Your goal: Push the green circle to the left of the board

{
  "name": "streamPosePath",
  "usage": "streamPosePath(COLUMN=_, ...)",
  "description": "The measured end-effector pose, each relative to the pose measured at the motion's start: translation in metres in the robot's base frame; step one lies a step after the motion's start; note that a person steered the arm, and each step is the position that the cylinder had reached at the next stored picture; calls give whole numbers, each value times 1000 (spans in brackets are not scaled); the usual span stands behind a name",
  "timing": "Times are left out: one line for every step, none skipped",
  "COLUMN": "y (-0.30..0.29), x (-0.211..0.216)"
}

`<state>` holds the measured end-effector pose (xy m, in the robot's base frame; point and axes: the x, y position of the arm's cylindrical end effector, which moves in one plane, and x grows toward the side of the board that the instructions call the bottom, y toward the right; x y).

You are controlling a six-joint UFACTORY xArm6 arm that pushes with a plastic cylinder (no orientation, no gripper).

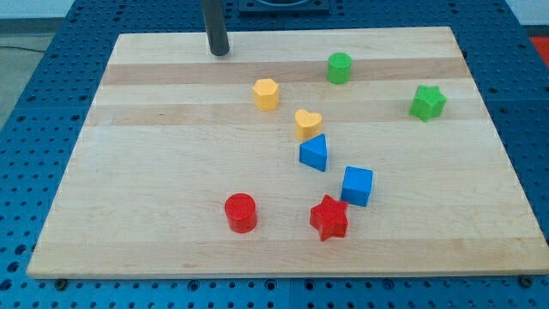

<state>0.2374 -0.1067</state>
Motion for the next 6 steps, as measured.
streamPosePath(y=59, x=0)
streamPosePath(y=158, x=0)
streamPosePath(y=222, x=30)
streamPosePath(y=218, x=75)
streamPosePath(y=154, x=72)
streamPosePath(y=92, x=82)
